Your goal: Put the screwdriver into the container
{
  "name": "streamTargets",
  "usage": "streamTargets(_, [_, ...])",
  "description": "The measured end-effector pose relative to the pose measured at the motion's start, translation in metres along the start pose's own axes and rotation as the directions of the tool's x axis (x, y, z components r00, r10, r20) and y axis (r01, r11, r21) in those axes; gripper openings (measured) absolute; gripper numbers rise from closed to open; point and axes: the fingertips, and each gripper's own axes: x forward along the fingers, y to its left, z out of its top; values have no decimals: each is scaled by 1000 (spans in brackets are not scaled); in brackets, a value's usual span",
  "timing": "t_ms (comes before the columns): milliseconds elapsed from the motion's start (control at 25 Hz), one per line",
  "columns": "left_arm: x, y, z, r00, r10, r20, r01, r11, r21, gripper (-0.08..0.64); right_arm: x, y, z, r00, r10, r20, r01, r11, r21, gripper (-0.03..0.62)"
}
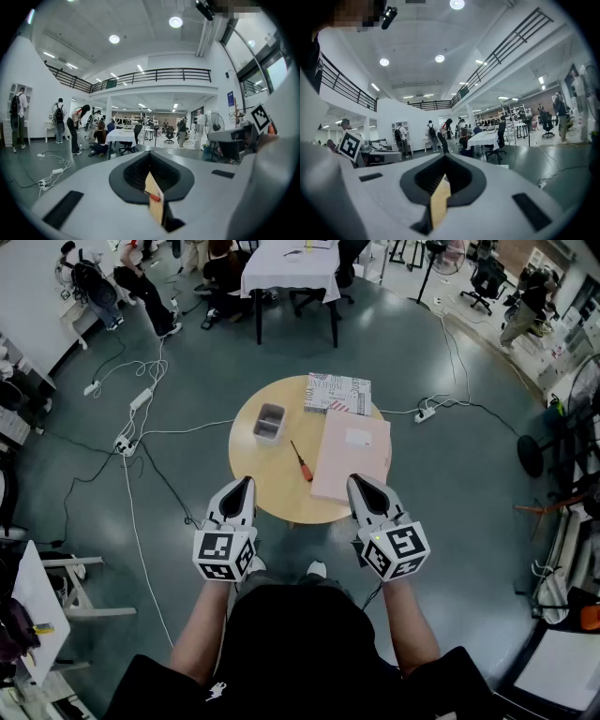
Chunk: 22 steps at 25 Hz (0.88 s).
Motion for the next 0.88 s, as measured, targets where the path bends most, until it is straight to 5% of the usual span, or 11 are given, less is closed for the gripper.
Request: streamTargets(880, [50, -49, -21, 991, -90, -101, 101, 990, 100, 2, -13, -40, -20, 1000, 16, 7, -17, 993, 116, 5])
